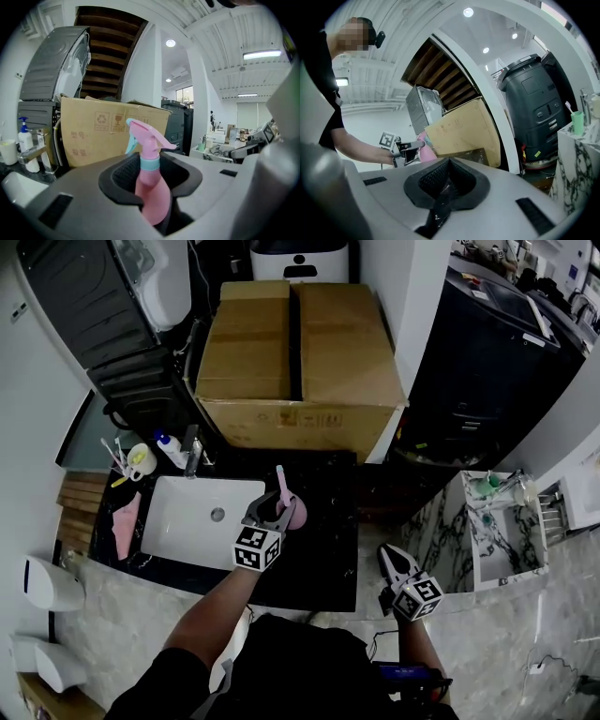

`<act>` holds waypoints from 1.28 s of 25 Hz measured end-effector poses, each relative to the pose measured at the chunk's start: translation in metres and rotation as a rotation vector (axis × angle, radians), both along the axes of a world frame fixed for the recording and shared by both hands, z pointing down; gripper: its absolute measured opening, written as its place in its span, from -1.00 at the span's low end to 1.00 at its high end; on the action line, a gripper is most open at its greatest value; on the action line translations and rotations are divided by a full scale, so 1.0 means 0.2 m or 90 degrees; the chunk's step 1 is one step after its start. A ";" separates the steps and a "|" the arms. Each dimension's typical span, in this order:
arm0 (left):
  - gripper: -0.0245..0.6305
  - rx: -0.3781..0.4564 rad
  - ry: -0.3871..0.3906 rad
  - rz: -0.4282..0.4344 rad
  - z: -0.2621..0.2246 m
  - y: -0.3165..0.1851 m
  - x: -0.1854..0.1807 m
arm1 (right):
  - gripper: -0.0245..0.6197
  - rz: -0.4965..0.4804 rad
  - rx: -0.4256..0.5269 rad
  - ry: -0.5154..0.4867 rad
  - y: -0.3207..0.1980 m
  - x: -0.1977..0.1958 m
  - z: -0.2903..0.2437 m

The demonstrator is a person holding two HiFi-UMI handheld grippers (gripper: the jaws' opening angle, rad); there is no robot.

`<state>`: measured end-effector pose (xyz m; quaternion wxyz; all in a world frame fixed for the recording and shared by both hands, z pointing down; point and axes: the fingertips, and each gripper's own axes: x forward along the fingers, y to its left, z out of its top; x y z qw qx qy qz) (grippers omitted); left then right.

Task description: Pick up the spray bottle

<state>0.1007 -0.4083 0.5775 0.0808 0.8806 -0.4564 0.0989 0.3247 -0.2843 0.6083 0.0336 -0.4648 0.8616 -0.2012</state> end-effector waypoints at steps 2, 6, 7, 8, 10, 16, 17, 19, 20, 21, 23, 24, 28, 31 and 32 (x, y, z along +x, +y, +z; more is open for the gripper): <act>-0.51 0.000 0.008 -0.004 -0.01 0.03 -0.03 | -0.84 -0.006 0.001 -0.002 -0.01 -0.03 0.01; -0.51 0.003 0.024 -0.006 -0.04 0.10 -0.08 | -0.84 -0.017 0.005 -0.005 -0.02 -0.08 0.00; -0.51 0.003 0.027 -0.008 -0.05 0.12 -0.10 | -0.84 -0.021 0.005 -0.005 -0.02 -0.09 0.00; -0.51 0.003 0.031 -0.011 -0.05 0.15 -0.11 | -0.84 -0.023 0.004 -0.005 -0.02 -0.10 0.01; -0.51 0.002 0.039 -0.010 -0.06 0.19 -0.13 | -0.84 -0.022 0.004 -0.005 -0.01 -0.11 0.01; -0.51 0.013 0.036 -0.020 -0.10 0.32 -0.33 | -0.84 -0.055 0.017 -0.009 -0.04 -0.33 -0.02; -0.51 0.012 0.039 -0.021 -0.10 0.34 -0.35 | -0.84 -0.061 0.022 -0.004 -0.03 -0.35 -0.04; -0.51 0.010 0.046 -0.024 -0.11 0.39 -0.39 | -0.84 -0.066 0.027 0.000 -0.02 -0.39 -0.08; -0.51 0.010 0.047 -0.025 -0.12 0.42 -0.41 | -0.84 -0.068 0.028 0.000 -0.01 -0.42 -0.10; -0.51 0.010 0.049 -0.025 -0.12 0.45 -0.44 | -0.84 -0.071 0.029 0.000 0.01 -0.45 -0.11; -0.51 0.013 0.053 -0.022 -0.14 0.50 -0.49 | -0.84 -0.075 0.028 0.005 0.05 -0.50 -0.13; -0.51 0.015 0.056 -0.021 -0.15 0.53 -0.51 | -0.84 -0.076 0.028 0.008 0.07 -0.52 -0.13; -0.51 0.018 0.065 -0.027 -0.17 0.62 -0.61 | -0.84 -0.086 0.032 0.016 0.14 -0.62 -0.17; -0.51 0.015 0.069 -0.034 -0.18 0.70 -0.69 | -0.84 -0.096 0.034 0.019 0.19 -0.72 -0.19; -0.51 0.016 0.070 -0.037 -0.18 0.73 -0.72 | -0.84 -0.099 0.034 0.020 0.21 -0.75 -0.19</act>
